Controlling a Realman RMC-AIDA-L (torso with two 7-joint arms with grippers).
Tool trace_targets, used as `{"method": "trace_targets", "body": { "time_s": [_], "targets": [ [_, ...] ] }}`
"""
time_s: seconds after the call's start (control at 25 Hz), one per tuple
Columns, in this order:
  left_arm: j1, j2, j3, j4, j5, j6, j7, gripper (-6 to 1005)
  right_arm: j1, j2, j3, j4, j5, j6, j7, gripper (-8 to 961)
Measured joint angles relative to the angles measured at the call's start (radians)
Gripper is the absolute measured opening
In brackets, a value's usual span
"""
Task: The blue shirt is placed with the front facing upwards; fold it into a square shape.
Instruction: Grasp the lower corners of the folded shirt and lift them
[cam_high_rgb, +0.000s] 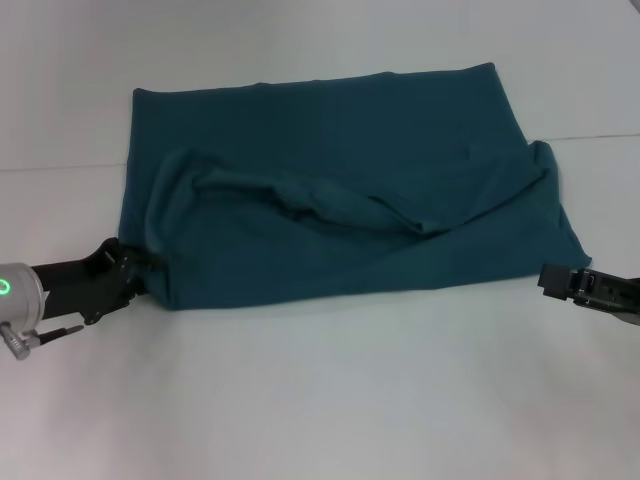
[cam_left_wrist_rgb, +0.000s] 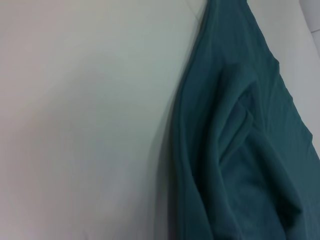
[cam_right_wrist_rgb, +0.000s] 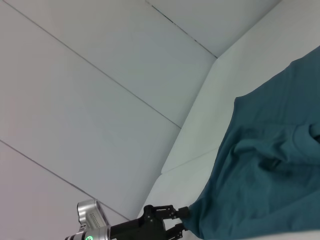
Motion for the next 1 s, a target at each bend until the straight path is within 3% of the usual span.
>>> {"method": "trace_targets", "body": {
  "time_s": [0.08, 0.28, 0.48, 0.56, 0.8, 1.0],
  "targets": [
    [0.000, 0.000, 0.000, -0.001, 0.000, -0.003, 0.000, 554, 0.000, 0.000, 0.000, 0.000, 0.000, 0.000, 0.000, 926],
    [0.003, -0.002, -0.002, 0.000, -0.014, -0.002, 0.037, 320, -0.001, 0.000, 0.000, 0.003, 0.000, 0.001, 0.000, 926],
    [0.016, -0.003, -0.003, 0.001, -0.129, 0.048, 0.237, 92, -0.002, -0.006, 0.000, 0.007, 0.000, 0.004, -0.007, 926],
    [0.022, -0.003, -0.003, 0.005, -0.158, 0.068, 0.310, 81, -0.002, -0.013, 0.000, 0.008, -0.011, 0.007, -0.005, 926],
    [0.033, 0.004, -0.003, 0.009, -0.168, 0.084, 0.407, 52, 0.012, -0.064, 0.001, -0.020, -0.099, 0.021, 0.050, 926],
    [0.026, 0.006, 0.007, 0.010, -0.164, 0.079, 0.424, 54, 0.039, -0.138, 0.014, -0.117, -0.180, 0.066, 0.229, 925]
  ]
}}
